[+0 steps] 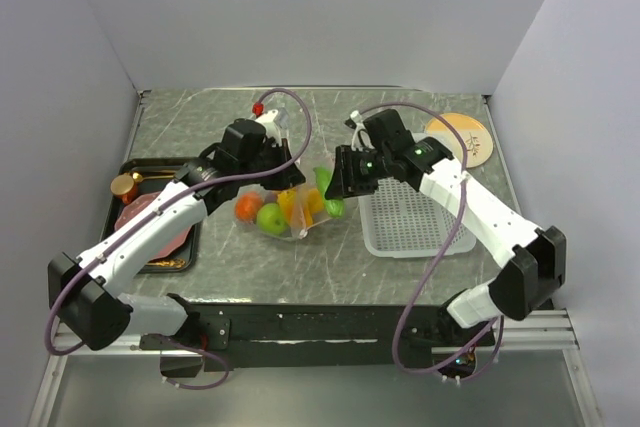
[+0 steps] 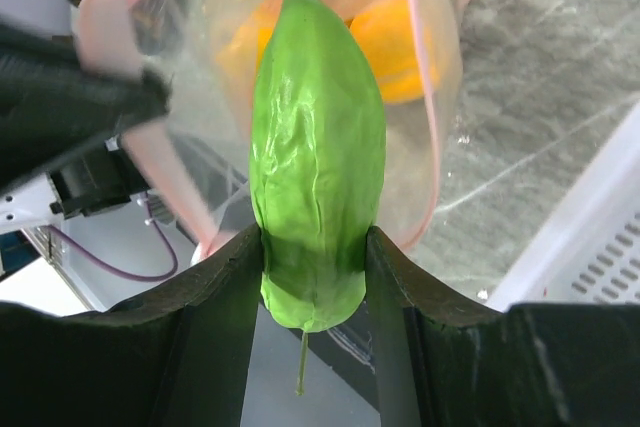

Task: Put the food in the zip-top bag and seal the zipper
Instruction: Place the fake vegetable in the zipper food storage bag.

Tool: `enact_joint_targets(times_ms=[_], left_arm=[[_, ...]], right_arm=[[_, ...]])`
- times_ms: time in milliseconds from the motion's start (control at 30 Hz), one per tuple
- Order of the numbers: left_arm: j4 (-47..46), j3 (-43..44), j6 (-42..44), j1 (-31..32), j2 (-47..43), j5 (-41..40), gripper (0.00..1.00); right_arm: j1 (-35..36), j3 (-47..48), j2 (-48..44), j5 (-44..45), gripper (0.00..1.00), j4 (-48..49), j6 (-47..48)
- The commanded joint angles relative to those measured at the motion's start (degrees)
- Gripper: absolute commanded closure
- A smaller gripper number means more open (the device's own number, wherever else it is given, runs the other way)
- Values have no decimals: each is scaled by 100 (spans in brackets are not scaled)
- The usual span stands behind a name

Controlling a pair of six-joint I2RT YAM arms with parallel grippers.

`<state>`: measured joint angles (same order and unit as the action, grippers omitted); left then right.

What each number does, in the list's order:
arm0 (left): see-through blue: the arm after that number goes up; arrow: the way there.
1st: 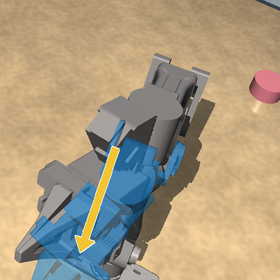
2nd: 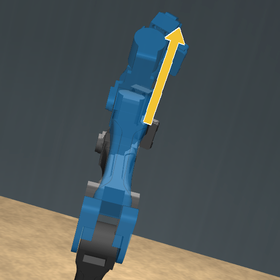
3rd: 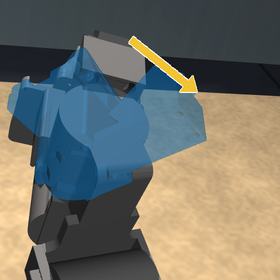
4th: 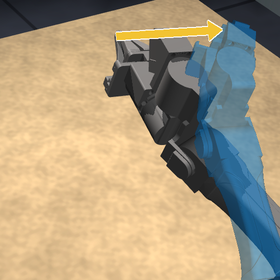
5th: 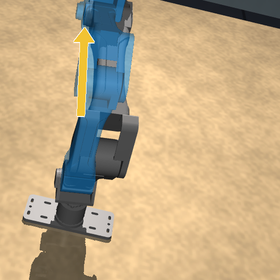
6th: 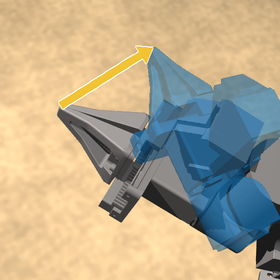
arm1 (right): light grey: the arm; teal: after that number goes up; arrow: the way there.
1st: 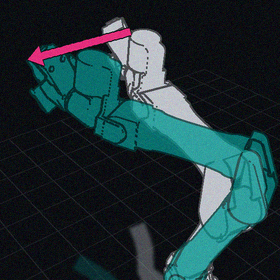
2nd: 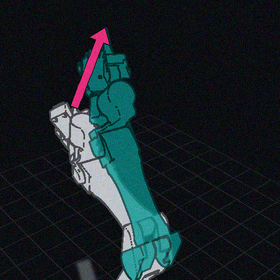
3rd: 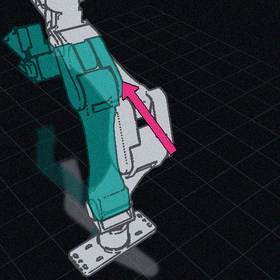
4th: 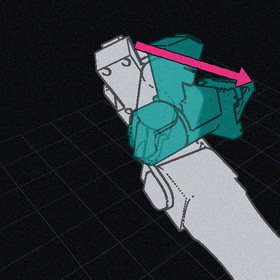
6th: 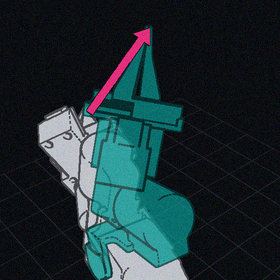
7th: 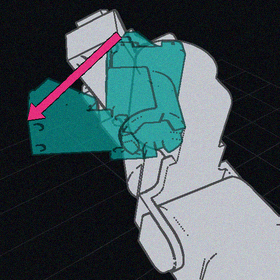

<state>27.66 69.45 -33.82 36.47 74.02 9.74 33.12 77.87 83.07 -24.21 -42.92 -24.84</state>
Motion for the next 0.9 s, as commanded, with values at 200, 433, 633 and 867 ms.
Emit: enact_joint_targets(times_ms=[200,433,633,867], left_arm=[[-270,262,-28,27,25,-112,99],[-586,-80,51,53,-274,54,99],[-709,-335,192,228,-414,134,99],[-525,-371,341,440,-397,-51,99]], right_arm=[[-25,-297,-687,-83,80,-68,-135],[-25,-544,-414,-462,84,318,-469],[-25,-291,41,-664,85,794,-1101],[-34,185,622,-366,86,943,-1550]])
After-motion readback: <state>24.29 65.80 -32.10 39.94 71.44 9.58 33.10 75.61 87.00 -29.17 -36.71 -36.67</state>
